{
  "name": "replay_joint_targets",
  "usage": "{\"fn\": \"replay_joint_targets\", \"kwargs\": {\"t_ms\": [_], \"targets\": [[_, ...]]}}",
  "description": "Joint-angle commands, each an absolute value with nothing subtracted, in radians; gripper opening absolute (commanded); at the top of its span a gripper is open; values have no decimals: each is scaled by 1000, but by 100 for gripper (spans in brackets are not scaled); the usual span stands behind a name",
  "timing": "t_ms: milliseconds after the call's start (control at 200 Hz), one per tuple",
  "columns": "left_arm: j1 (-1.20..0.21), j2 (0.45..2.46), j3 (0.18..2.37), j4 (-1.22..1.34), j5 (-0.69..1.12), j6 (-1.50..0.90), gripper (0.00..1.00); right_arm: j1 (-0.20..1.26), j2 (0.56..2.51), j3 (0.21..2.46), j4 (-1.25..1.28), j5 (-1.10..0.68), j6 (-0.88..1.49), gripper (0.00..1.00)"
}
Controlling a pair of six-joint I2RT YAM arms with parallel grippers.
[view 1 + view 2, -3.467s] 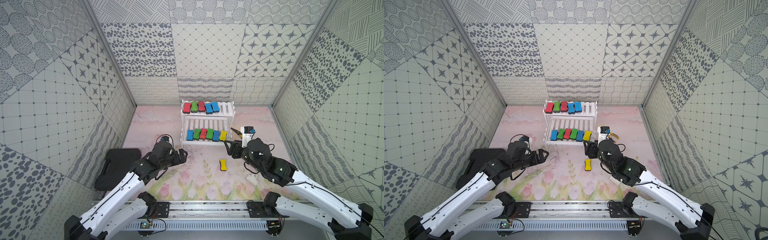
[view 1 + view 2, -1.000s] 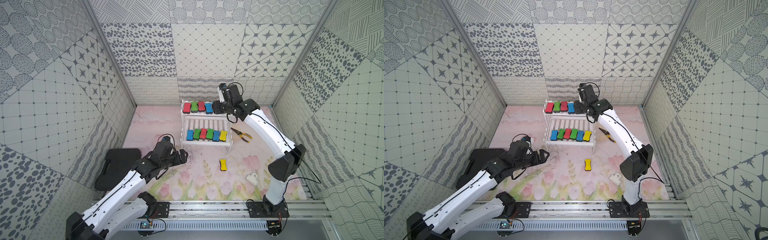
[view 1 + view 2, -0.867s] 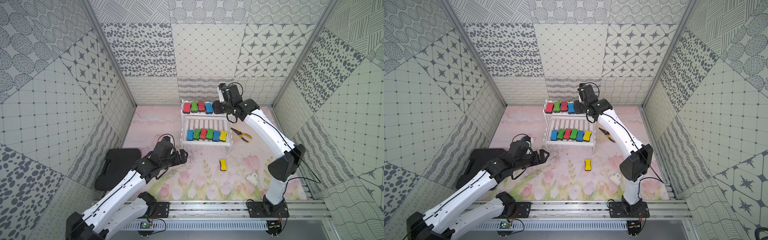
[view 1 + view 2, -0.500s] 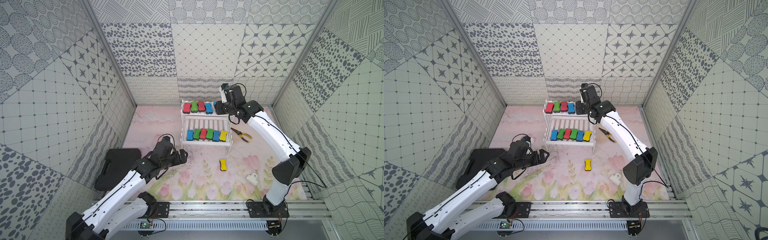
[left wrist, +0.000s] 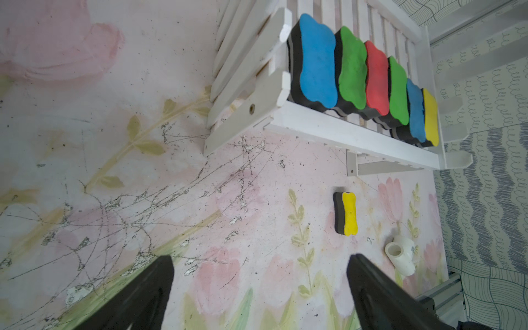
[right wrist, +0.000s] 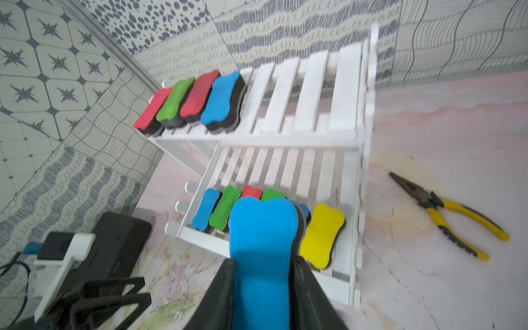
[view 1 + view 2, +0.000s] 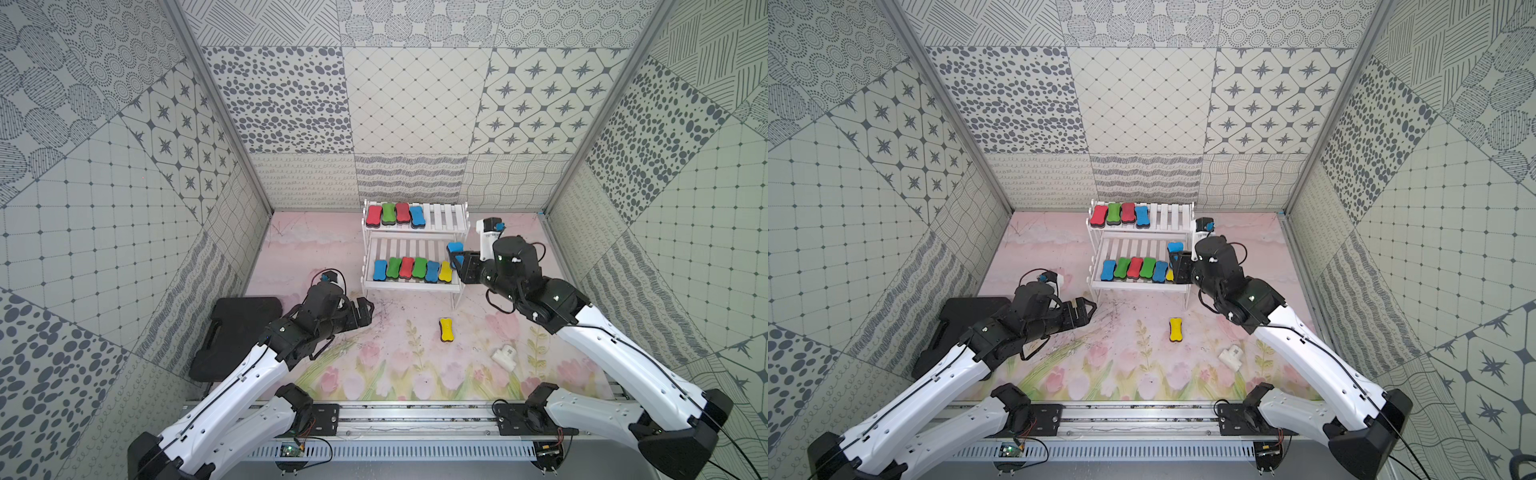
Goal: Remove the whiteboard erasers from the shelf
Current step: Place the whiteboard eraser at the center of the board.
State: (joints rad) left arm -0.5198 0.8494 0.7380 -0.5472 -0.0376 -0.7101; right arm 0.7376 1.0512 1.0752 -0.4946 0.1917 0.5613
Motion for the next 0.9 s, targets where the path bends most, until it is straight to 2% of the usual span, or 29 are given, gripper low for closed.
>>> {"fn": "replay_joint_targets", "kwargs": {"t_ms": [0,215,380,645,895], "targets": [[-513,845,754,-549,-62,-700,99,808,984,940,-395,270,675,31],[-514,860,757,-546,-64,-701,100,935,951,702,-283,328,806,30],[-514,854,753,-557,-74,-701,100,986,1052,557,-92,341,879,30],[-514,859,753,-558,-75,-703,99,999,1321,575,33,353,907,30],[-514,860,755,-560,-78,-701,99,999,1459,584,81,348,934,32]]}}
